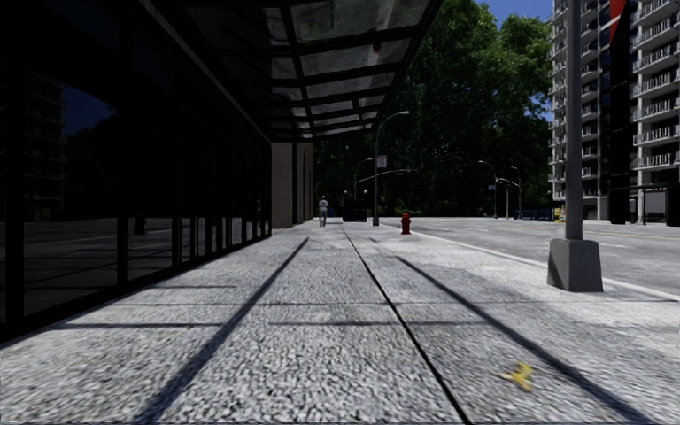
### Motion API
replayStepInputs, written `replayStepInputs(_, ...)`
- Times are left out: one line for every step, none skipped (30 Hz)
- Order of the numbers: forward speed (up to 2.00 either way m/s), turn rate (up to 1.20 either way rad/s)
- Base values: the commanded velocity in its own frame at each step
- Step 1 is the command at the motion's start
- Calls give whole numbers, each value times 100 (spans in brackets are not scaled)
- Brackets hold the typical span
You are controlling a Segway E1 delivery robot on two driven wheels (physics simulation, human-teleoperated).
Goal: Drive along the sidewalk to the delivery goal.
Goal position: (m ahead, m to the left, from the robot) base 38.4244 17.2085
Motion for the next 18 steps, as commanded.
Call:
replayStepInputs(200, 0)
replayStepInputs(200, 0)
replayStepInputs(200, 0)
replayStepInputs(200, 0)
replayStepInputs(200, 0)
replayStepInputs(200, 0)
replayStepInputs(200, 0)
replayStepInputs(200, 0)
replayStepInputs(200, 0)
replayStepInputs(200, 0)
replayStepInputs(200, 0)
replayStepInputs(200, 0)
replayStepInputs(200, 0)
replayStepInputs(200, 0)
replayStepInputs(200, 0)
replayStepInputs(200, 0)
replayStepInputs(200, 0)
replayStepInputs(200, 0)
